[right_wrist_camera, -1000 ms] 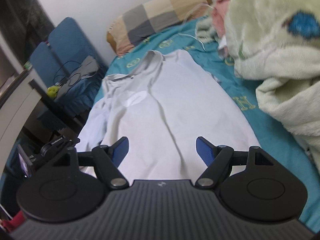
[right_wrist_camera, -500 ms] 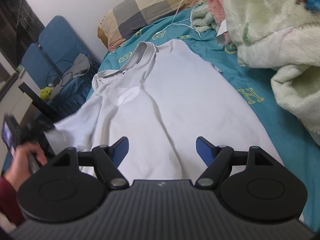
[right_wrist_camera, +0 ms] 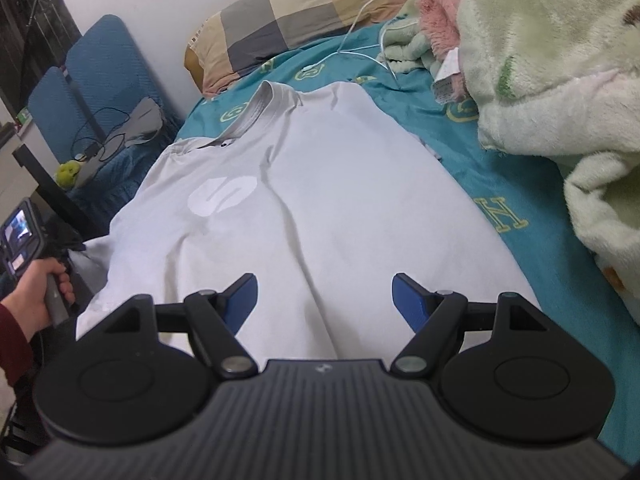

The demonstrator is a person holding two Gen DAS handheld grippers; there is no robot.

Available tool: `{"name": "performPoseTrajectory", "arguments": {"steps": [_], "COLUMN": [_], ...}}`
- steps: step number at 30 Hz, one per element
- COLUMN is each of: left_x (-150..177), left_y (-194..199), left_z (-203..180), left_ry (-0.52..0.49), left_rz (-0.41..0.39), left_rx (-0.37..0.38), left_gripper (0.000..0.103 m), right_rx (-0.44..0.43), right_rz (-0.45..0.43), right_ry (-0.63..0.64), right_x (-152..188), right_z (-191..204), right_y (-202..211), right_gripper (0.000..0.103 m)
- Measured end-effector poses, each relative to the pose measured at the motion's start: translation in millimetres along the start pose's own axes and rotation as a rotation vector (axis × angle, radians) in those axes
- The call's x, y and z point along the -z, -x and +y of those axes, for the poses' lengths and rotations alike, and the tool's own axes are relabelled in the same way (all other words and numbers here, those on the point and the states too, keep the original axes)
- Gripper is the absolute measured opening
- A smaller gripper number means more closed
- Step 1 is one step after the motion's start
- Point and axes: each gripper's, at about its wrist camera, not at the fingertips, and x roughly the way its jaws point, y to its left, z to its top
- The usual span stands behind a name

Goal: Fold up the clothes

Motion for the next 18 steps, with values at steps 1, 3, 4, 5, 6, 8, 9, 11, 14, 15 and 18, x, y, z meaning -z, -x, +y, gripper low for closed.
{"name": "performPoseTrajectory", "arguments": {"steps": [1, 3, 4, 5, 6, 8, 9, 11, 14, 15, 18], "left_x": [3, 8, 11, 15, 18, 24, 29, 38, 61, 69, 95], "left_y": [5, 21, 34, 47, 59, 91, 110, 147, 205, 225, 285], "left_z": [3, 8, 9, 10, 11, 12, 11, 8, 0, -3, -13], "left_ry": [0.011, 0.026, 0.023, 0.020, 0.017, 0.013, 0.008, -0.001, -0.030, -0.041, -0.076], "left_rz": [0.003, 0.015, 0.014, 0.014, 0.013, 0.007, -0.005, -0.028, -0.043, -0.046, -0.055], "left_rx": [0.017, 0.072, 0.100, 0.129, 0.157, 0.208, 0.228, 0.269, 0.326, 0.345, 0.400], "left_gripper": [0.035, 0.041, 0.042, 0.045, 0.047, 0.050, 0.050, 0.052, 0.055, 0.055, 0.056], "right_rx": [0.006, 0.009, 0.010, 0.010, 0.010, 0.010, 0.009, 0.009, 0.005, 0.004, 0.001], "right_rz": [-0.005, -0.013, -0.015, -0.018, -0.022, -0.033, -0.039, -0.057, -0.095, -0.108, -0.142], "right_ry": [0.010, 0.023, 0.029, 0.034, 0.040, 0.053, 0.059, 0.080, 0.115, 0.124, 0.151], "right_x": [0, -2, -2, -2, -2, -3, -3, -4, -5, -5, -4], "right_z": [1, 3, 4, 4, 5, 7, 8, 12, 16, 16, 17], "right_y": [-1, -3, -3, -3, -2, 1, 3, 9, 23, 29, 44], "right_gripper": [0.076, 0.076, 0.076, 0.076, 0.076, 0.076, 0.076, 0.076, 0.076, 0.076, 0.076]}}
